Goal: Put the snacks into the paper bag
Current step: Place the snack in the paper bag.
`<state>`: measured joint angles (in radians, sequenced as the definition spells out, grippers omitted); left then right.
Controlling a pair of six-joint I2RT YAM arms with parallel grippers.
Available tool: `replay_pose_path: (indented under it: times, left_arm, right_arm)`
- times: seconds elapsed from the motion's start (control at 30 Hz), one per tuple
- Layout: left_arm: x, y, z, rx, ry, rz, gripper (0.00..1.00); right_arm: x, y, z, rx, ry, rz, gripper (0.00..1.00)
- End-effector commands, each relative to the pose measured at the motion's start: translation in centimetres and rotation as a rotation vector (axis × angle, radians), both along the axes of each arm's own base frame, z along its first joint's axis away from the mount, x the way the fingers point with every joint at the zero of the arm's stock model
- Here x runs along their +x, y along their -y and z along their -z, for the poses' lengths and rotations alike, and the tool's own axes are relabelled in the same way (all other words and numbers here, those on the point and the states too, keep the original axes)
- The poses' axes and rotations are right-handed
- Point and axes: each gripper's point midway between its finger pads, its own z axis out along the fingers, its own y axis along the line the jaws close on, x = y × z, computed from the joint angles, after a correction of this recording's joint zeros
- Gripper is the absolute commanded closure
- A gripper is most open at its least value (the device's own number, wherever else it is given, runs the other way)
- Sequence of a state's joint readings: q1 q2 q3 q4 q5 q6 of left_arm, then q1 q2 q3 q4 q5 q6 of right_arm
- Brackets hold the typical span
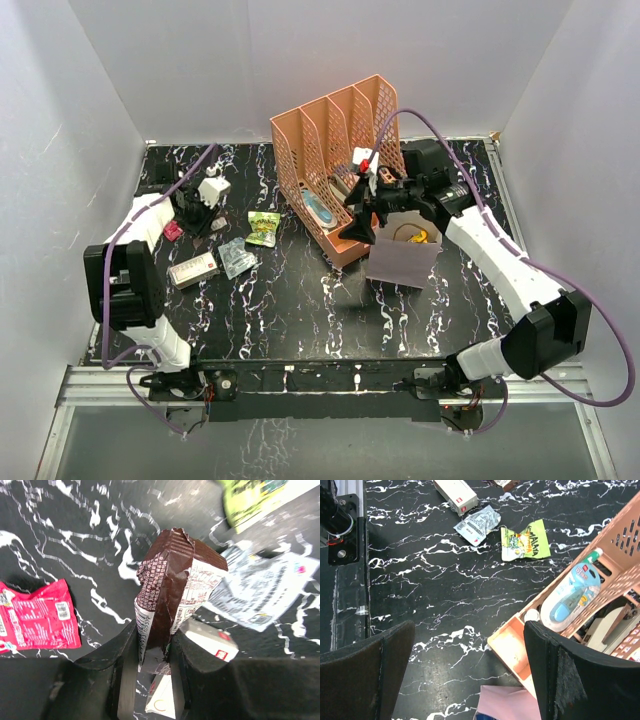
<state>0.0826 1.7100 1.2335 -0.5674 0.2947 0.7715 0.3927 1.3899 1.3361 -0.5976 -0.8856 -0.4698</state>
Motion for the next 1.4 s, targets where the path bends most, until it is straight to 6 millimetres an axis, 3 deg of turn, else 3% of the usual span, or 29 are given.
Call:
replay_pose_path:
  times: [0.0,0.13,0.37,0.67,0.8,1.0,1.13,1.37]
  left_arm:
    - [0.4,4.5,-6.5,-0.154,0.110,0.075,0.75]
    - [-0.6,8.1,-9.8,-0.263,0.121,0.157,0.76]
    - [-4.5,15.9,-15.5,-0.545,0.083,0.378,0.79]
    - [-10.9,25.0,-18.0,-0.676,-0.028,0.659,0.77]
    - [-13.6,27.6,-18.6,-0.740,-0.093,0.742,0.77]
    - [-16.3,29.3,-19.5,-0.839,-0.164,0.813,0.77]
    - [-17.1,29.7,-19.3,-0.857,-0.187,0.832,0.78]
    - [-17.9,29.8,-18.6,-0.875,-0.222,0.844,0.78]
  right_arm:
    - [0.8,-1.4,-3.5,0.024,0.156,-0.043,0.05]
    - [0.7,-2.5,-4.6,0.024,0.209,-0.083,0.05]
    - [-0.2,-3.9,-5.1,0.029,0.267,-0.178,0.03]
    - [0.2,-4.4,-3.5,-0.019,0.385,-0.232,0.04]
    - [-0.8,-3.5,-1.9,-0.060,0.413,-0.259,0.05]
    - [-3.8,-2.2,0.7,-0.069,0.398,-0.307,0.08]
    - [-5.0,-2.0,0.0,-0.034,0.383,-0.303,0.10]
    - [-5.1,-2.2,-2.6,0.016,0.382,-0.269,0.11]
